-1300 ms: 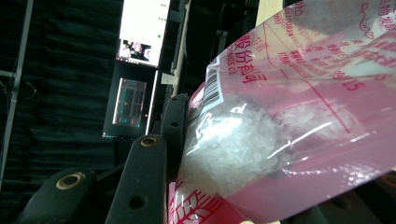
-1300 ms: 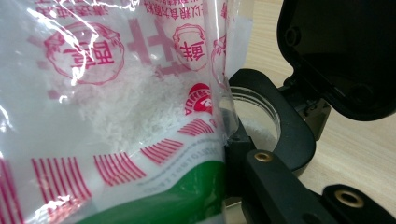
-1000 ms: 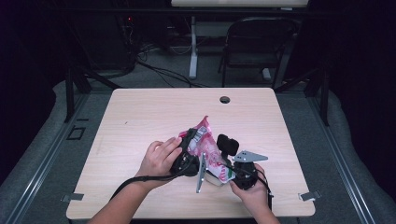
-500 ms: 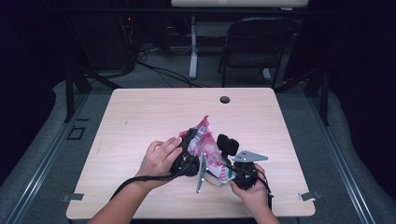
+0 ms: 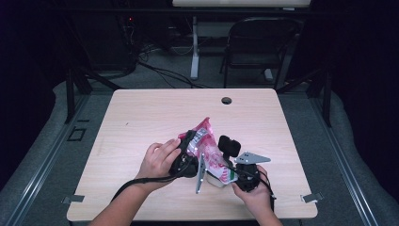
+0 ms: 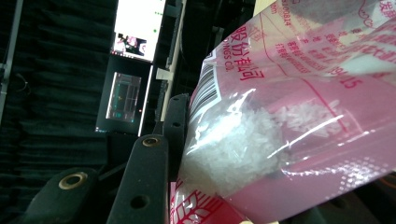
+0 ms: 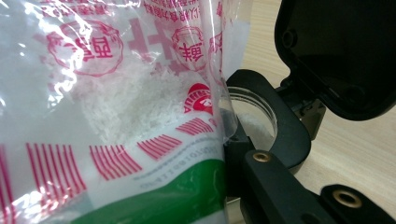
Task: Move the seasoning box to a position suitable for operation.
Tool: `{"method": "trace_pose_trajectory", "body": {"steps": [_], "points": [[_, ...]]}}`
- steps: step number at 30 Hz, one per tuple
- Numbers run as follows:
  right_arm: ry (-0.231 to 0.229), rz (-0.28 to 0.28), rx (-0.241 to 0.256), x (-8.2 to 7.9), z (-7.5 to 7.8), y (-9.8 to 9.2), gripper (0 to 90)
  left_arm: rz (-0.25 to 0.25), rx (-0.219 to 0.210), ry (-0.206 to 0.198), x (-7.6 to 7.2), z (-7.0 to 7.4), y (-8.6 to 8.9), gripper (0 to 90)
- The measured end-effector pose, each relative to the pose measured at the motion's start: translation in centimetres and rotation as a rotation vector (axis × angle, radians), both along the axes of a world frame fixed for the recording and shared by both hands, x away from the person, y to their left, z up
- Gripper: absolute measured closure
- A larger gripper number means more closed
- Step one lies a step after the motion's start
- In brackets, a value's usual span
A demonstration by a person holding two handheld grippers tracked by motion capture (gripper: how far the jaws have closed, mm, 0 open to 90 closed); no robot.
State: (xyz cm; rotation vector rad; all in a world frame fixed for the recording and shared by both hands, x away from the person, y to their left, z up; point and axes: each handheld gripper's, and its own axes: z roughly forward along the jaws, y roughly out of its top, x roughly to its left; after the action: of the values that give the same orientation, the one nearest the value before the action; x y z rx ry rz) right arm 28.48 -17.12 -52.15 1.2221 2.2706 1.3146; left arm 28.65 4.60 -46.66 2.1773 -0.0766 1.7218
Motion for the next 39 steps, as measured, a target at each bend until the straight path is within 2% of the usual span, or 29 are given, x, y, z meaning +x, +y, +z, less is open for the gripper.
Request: {"method": "trace_pose_trajectory", "body": {"steps": [10, 21, 27, 30, 39], "points": [[-0.007, -0.002, 0.000, -0.1, 0.2, 0.1, 89.6, 0.017, -0.034, 0.039, 0.3, -0.5, 0.9, 69.1], [-0.017, -0.009, 0.005, -0.2, 0.5, 0.0, 89.7, 0.027, -0.088, 0.101, 0.7, -1.0, 1.7, 69.5], [-0.020, -0.011, 0.011, -0.2, 0.7, 0.0, 89.7, 0.036, -0.090, 0.110, 0.7, -1.2, 1.9, 69.6], [-0.025, -0.012, 0.011, -0.2, 0.9, -0.1, 89.7, 0.033, -0.121, 0.131, 0.7, -1.4, 2.1, 69.7], [-0.034, -0.014, 0.016, -0.1, 1.1, -0.1, 89.6, 0.050, -0.160, 0.186, 0.9, -2.2, 2.8, 70.1]]}}
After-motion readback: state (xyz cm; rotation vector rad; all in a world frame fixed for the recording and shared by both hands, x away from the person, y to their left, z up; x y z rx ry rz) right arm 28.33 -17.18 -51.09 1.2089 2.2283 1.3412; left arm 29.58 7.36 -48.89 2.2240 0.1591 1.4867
